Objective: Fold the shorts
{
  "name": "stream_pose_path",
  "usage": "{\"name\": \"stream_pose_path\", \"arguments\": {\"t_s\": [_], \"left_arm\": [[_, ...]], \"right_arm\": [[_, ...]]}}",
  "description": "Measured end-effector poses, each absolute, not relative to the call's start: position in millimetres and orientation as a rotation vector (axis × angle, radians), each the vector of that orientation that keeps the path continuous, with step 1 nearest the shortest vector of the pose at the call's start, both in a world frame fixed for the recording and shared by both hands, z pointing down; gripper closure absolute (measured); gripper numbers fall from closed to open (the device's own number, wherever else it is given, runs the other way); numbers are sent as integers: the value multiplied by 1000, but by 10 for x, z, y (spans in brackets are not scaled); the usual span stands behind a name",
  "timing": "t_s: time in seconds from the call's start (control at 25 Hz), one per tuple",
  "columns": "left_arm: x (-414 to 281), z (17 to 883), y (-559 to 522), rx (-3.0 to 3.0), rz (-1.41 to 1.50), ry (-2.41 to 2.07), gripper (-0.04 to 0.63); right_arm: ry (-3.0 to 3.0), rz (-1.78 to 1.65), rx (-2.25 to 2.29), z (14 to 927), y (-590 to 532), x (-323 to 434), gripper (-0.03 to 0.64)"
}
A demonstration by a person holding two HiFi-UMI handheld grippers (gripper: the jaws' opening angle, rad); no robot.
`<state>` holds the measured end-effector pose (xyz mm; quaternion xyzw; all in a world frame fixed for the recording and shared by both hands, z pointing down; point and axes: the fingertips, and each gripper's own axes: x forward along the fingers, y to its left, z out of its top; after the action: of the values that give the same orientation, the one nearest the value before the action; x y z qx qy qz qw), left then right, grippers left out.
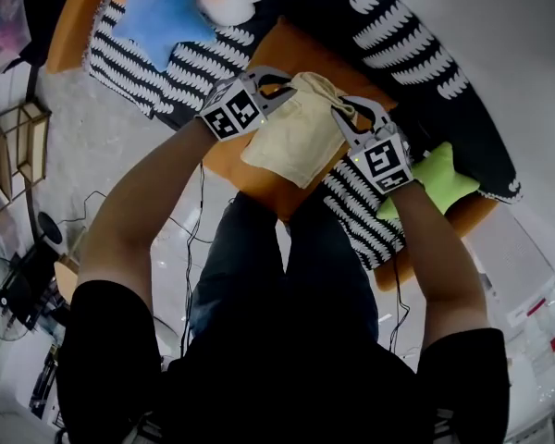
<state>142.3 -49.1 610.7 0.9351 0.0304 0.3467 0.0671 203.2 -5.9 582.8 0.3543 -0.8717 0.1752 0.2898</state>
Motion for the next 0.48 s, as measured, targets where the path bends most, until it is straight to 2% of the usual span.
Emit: {"name": "stream_pose_path", "arguments": {"t_s": [0.48], "left_arm": [[647,6411,339,2910,1275,157,555]], "right_arm": [[-2337,223,574,6068,873,1079,538]]}}
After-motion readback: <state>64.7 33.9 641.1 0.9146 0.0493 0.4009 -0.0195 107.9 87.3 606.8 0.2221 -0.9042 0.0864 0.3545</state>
